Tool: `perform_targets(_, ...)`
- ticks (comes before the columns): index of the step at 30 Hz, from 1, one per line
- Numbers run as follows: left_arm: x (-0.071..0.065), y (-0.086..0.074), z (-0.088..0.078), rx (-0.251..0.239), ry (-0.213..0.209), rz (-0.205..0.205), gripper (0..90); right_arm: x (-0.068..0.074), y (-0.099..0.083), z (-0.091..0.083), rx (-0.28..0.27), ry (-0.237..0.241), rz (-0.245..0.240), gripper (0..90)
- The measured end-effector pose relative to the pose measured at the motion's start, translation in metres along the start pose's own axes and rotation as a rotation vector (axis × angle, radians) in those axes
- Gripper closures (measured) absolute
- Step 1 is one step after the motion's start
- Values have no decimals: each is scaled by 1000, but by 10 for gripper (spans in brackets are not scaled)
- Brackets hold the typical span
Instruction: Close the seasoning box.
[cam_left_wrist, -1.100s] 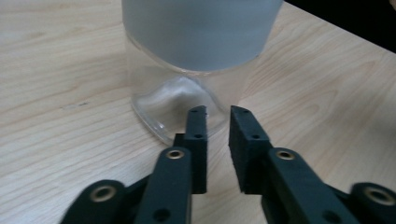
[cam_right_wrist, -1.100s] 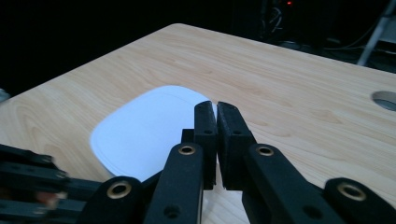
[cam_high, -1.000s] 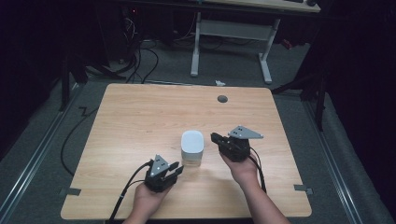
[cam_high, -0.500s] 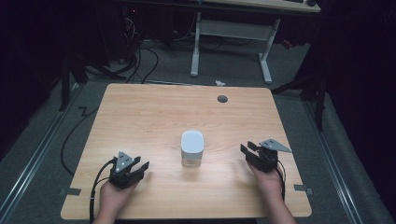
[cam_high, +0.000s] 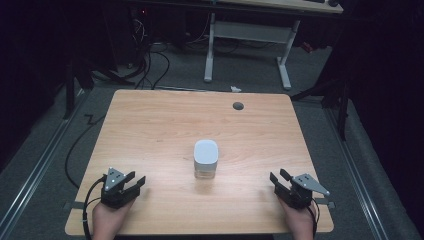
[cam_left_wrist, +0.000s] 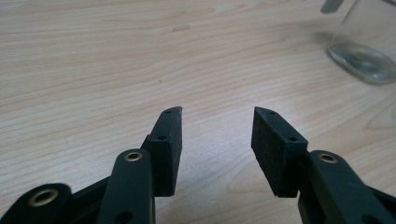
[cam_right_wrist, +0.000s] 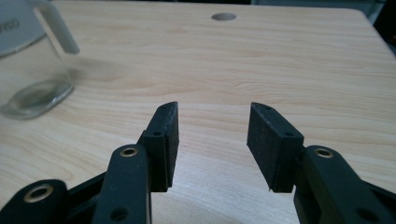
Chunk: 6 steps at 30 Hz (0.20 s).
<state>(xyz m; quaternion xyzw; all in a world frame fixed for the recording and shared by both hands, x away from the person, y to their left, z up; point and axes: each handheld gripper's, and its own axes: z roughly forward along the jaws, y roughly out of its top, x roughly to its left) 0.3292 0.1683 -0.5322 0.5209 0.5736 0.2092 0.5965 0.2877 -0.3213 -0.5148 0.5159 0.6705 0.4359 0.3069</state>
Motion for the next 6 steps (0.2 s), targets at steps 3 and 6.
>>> perform_targets(3, 3, 0, 0, -3, 8, -15, 534, 1, 3, 3, 1, 9, -10, 531)
perform_targets(6, 4, 1, 0, -6, 10, -17, 534, 0, 3, 3, -3, 13, 2, 531)
